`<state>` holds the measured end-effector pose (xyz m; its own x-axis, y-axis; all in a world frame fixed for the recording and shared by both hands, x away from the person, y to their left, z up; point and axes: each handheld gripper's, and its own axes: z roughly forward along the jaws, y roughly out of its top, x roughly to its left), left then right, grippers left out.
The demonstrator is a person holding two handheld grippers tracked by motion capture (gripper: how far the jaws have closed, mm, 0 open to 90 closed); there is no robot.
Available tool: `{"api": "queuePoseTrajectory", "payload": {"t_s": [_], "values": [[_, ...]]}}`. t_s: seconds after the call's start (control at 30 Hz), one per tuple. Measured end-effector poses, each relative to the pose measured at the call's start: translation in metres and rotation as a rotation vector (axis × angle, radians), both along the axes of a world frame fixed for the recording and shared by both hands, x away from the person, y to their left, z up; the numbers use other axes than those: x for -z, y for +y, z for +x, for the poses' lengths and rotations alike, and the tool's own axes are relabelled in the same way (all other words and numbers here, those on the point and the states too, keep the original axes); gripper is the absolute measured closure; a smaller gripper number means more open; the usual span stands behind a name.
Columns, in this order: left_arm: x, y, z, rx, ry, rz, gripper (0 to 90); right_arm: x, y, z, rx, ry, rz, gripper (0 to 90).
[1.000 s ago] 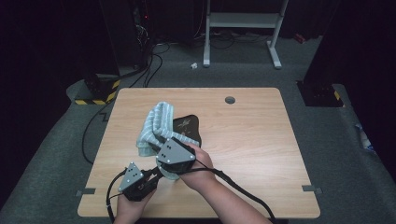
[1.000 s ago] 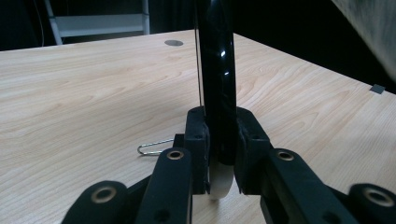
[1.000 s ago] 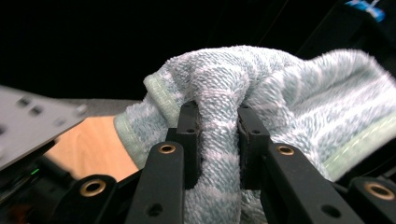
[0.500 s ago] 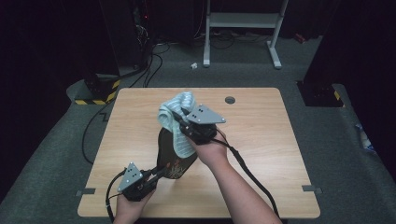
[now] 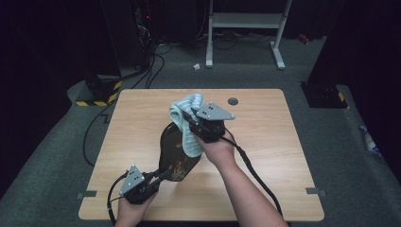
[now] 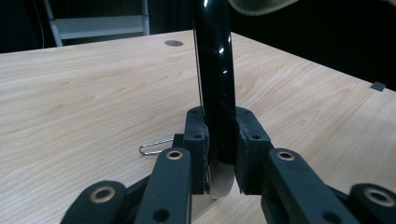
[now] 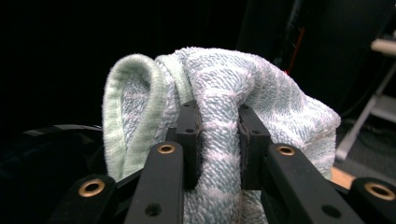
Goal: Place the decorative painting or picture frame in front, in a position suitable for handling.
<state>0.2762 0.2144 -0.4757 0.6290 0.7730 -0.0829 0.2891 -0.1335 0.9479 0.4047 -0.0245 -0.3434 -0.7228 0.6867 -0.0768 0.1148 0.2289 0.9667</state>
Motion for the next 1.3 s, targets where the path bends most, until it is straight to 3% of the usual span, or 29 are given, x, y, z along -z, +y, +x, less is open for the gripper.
{"api": "queuePoseTrajectory", "payload": {"t_s": [0.2, 0.33, 0.5, 0.87, 1.03, 1.3], "values": [[0.0, -0.001, 0.0, -0.004, -0.001, 0.005, 77.2, -0.018, 0.023, -0.021, -0.088, -0.058, -0.043, 73.8], [0.0, -0.001, 0.0, -0.006, -0.002, 0.004, 77.1, -0.02, 0.039, -0.037, -0.14, -0.093, -0.09, 73.9], [-0.001, -0.001, 0.0, -0.007, -0.002, 0.005, 77.1, -0.011, 0.054, -0.059, -0.199, -0.128, -0.147, 74.3], [-0.001, -0.002, 0.0, -0.006, -0.005, 0.009, 77.2, 0.024, 0.069, -0.089, -0.219, -0.216, -0.274, 74.8], [-0.001, -0.003, 0.0, -0.004, -0.011, 0.005, 77.3, 0.019, 0.067, -0.086, -0.202, -0.212, -0.261, 74.8], [0.0, -0.001, 0.0, -0.001, -0.009, 0.007, 77.3, -0.001, 0.06, -0.071, -0.165, -0.213, -0.185, 74.5]]}}
